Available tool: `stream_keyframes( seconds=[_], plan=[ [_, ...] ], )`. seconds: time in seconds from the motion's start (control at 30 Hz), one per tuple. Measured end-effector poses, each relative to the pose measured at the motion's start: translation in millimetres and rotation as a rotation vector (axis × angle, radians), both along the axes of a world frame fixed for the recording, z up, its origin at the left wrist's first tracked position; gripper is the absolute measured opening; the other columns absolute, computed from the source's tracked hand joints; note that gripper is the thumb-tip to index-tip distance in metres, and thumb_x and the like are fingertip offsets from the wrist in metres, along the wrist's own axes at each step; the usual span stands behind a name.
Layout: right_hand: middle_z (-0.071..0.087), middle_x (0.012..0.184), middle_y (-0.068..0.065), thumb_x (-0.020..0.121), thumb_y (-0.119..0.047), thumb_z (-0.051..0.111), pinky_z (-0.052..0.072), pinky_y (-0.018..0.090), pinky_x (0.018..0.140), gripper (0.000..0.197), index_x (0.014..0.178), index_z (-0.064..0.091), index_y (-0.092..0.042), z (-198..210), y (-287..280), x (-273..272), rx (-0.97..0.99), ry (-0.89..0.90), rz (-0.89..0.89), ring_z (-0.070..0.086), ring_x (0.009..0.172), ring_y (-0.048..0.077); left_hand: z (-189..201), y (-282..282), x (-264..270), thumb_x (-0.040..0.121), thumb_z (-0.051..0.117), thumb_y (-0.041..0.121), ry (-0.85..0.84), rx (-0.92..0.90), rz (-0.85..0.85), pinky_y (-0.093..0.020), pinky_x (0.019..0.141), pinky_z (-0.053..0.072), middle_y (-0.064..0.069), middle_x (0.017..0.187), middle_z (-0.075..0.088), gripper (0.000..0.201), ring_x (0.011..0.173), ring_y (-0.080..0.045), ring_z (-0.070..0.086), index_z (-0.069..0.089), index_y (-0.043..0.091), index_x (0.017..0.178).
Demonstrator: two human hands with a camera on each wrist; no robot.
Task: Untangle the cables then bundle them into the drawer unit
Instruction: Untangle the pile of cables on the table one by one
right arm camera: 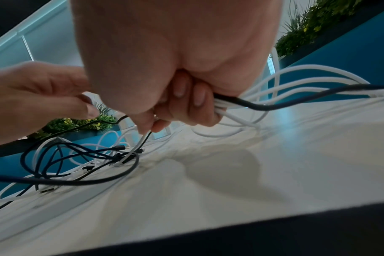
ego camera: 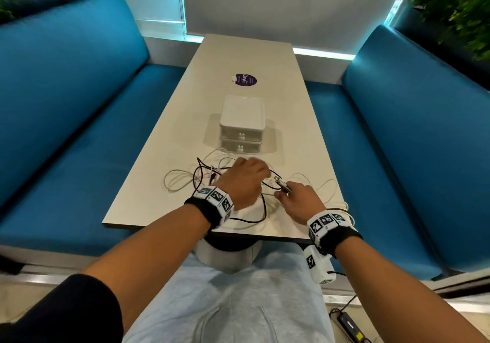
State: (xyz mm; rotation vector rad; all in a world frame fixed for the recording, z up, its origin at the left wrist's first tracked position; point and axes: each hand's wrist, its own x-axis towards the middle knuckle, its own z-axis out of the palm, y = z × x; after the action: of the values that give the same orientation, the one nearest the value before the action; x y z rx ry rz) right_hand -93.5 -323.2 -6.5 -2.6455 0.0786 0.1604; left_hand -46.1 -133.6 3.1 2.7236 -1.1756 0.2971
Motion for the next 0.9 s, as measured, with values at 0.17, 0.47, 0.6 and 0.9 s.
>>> stream_keyframes(
  seconds=[0.17,0.47,0.6,0.9],
  plan=[
    [0.067,0.088,0.010,0.093,-0.040,0.056,0.034,0.029,0.065,0.021,0.082,0.055,-0.022,3.7,-6.6,-4.8,-0.016,0.022,0.021,0.060,0.085,0.029,-26.5,-23.3,-8.9,0.097,0.049,0.036,0.142,0.230,0.036,-0.042,0.098,0.029,-0.005,0.118,0.060,0.029,0.117,-0.026,0.050,0.060,0.018,0.116],
    [0.066,0.106,0.015,0.095,-0.043,0.055,0.043,0.031,0.071,0.035,0.112,0.063,-0.012,6.9,-45.5,-0.6,-0.139,0.076,-0.162,0.062,0.092,0.032,-33.8,2.8,19.5,0.104,0.043,0.030,0.186,0.337,0.120,-0.040,0.098,0.030,-0.006,0.122,0.056,0.026,0.117,-0.028,0.047,0.058,0.017,0.120],
    [0.066,0.104,0.013,0.097,-0.032,0.049,0.043,0.031,0.069,0.023,0.106,0.059,-0.013,6.7,-38.5,-1.8,-0.269,0.037,-0.179,0.063,0.092,0.032,-30.9,-1.4,17.8,0.104,0.040,0.033,0.170,0.325,0.094,-0.041,0.097,0.032,-0.005,0.119,0.058,0.029,0.115,-0.028,0.048,0.061,0.018,0.119],
    [0.063,0.107,0.020,0.101,-0.034,0.041,0.048,0.041,0.076,0.056,0.149,0.022,-0.015,-8.1,3.8,-4.5,-0.150,-0.063,-0.129,0.061,0.096,0.040,-33.7,-12.6,10.7,0.104,0.042,0.031,0.173,0.233,0.126,-0.041,0.093,0.032,-0.005,0.112,0.063,0.027,0.110,-0.029,0.052,0.064,0.018,0.111]
  ],
)
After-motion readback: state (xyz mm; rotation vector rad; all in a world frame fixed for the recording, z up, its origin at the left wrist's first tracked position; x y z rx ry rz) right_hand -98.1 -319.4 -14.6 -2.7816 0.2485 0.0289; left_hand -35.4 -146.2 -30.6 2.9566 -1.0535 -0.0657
